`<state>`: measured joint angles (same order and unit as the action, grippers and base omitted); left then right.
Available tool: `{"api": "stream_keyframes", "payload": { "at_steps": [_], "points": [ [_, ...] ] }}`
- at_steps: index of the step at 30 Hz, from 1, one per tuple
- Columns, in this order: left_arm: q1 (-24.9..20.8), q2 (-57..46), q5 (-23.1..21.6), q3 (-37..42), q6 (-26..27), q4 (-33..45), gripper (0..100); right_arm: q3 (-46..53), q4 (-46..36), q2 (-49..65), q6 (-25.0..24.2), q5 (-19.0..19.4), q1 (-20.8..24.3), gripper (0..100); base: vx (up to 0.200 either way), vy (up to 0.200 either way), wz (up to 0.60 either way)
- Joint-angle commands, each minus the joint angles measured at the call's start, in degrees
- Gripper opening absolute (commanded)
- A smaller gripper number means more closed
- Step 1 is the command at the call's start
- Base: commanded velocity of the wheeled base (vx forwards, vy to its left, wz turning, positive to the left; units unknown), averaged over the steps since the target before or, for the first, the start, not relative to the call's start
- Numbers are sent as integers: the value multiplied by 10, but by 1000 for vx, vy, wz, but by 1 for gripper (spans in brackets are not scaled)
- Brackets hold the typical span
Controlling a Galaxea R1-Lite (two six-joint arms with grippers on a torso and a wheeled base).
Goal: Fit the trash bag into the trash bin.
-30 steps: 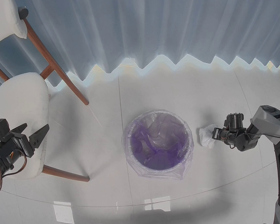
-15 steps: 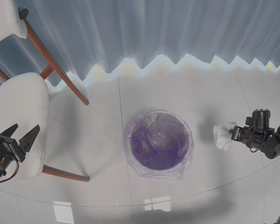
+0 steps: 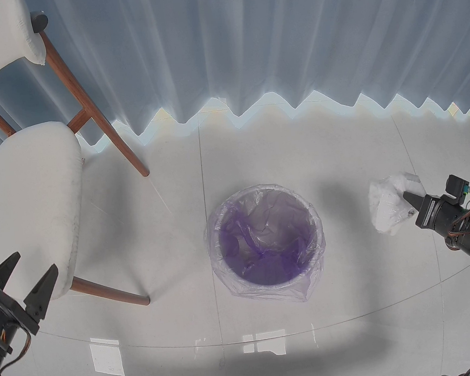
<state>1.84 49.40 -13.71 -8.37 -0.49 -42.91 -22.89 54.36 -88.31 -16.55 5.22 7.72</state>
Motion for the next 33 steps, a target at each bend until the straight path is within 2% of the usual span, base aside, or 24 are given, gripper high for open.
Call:
{"api": "stream_keyframes", "payload": {
  "at_steps": [1,4,9,16,19,24,25,27,31,32,33],
  "points": [
    [-12,-104,-1,67,0,-1,100,-20,2,48,32,-2,75,0,0,0,0],
    [-32,-165,0,84,-1,31,100,-33,2,38,64,-3,102,0,0,0,0],
    [-47,-240,-1,84,0,107,100,-60,2,9,95,-1,114,0,0,0,0],
    [-50,-445,0,84,6,301,100,-158,3,-79,114,-8,130,0,0,0,0],
    [-37,-458,6,84,43,328,100,-198,10,-126,123,-26,147,0,0,0,0],
    [-19,-494,9,84,65,381,100,-264,14,-188,132,-50,176,0,0,0,0],
    [-19,-494,36,84,77,401,100,-284,19,-213,130,-71,192,0,0,0,0],
    [-19,-494,79,84,74,398,100,-282,34,-224,129,-83,204,0,0,0,0],
    [-20,-494,130,84,49,399,100,-263,47,-237,131,-83,216,0,0,0,0],
    [-19,-494,169,84,29,400,100,-256,50,-242,132,-83,216,0,0,0,0],
    [-20,-494,171,84,28,400,100,-255,50,-243,132,-83,216,0,0,0,0]
  ]
}}
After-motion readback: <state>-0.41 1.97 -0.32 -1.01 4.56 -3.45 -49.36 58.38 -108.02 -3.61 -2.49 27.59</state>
